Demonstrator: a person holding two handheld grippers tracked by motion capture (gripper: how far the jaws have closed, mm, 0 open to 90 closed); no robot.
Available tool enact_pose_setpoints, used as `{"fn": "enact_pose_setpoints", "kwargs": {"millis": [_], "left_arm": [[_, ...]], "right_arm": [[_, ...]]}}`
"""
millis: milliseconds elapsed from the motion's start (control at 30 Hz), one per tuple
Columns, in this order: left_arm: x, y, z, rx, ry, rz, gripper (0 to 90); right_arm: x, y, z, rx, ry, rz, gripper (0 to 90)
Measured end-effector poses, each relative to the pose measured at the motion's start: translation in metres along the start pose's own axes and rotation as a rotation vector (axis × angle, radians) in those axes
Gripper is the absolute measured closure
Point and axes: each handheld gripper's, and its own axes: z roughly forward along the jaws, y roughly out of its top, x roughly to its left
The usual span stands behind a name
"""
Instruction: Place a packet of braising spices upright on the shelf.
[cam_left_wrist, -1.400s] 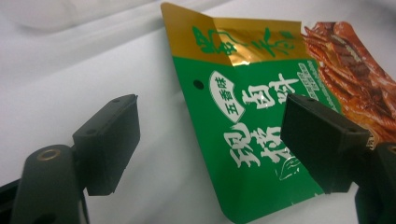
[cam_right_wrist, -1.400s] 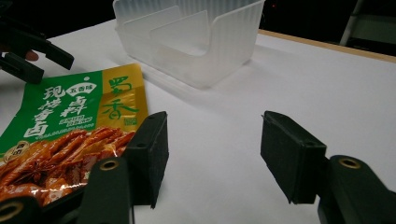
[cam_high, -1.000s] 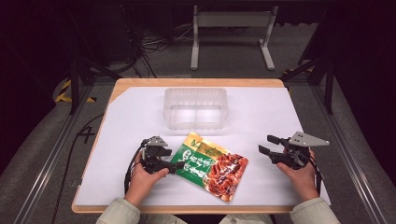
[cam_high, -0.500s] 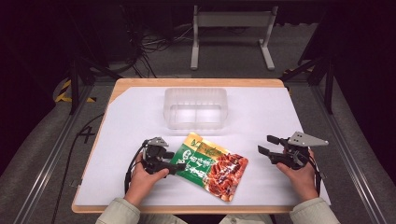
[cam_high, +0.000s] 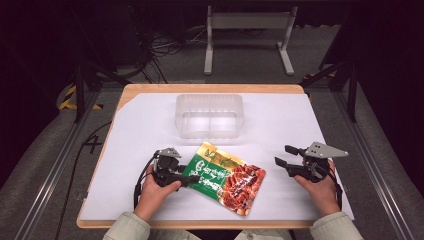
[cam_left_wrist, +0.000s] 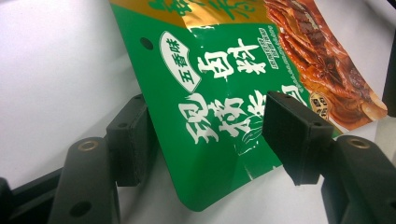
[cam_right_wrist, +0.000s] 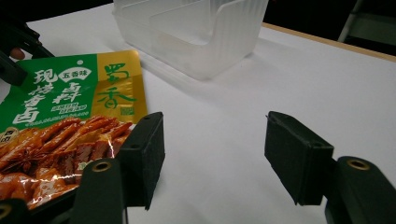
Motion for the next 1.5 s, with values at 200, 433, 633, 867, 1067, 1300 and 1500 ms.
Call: {"fn": "enact_pose_setpoints", "kwargs": {"millis": [200, 433, 633, 867, 1067, 1300, 1500], "left_arm": [[-0.004, -0.001, 0.003, -0.001, 0.0, 0.027, 37.7], [-0.007, -0.002, 0.004, -0.001, 0.019, 0.042, 46.1], [-0.007, -0.003, 0.005, -0.007, 0.027, 0.056, 51.7], [-0.008, -0.006, 0.006, -0.03, 0.028, 0.068, 52.9], [-0.008, -0.007, 0.006, -0.049, 0.06, 0.087, 59.5], [-0.006, -0.008, 0.005, -0.053, 0.055, 0.07, 71.7], [-0.009, -0.007, 0.003, -0.081, 0.033, 0.059, 86.3]], "right_arm": [[-0.001, 0.0, -0.001, -0.006, 0.0, 0.005, 38.2], [-0.001, 0.0, -0.001, -0.006, 0.0, 0.005, 38.2], [-0.001, 0.0, -0.001, -0.009, 0.001, 0.006, 38.2], [-0.001, 0.0, -0.001, -0.005, 0.0, 0.005, 38.2], [0.0, 0.0, -0.001, -0.005, 0.002, 0.006, 38.2], [0.0, 0.0, 0.0, -0.001, 0.008, 0.006, 38.1], [0.0, 0.0, 0.0, 0.003, 0.011, 0.005, 38.1]]}}
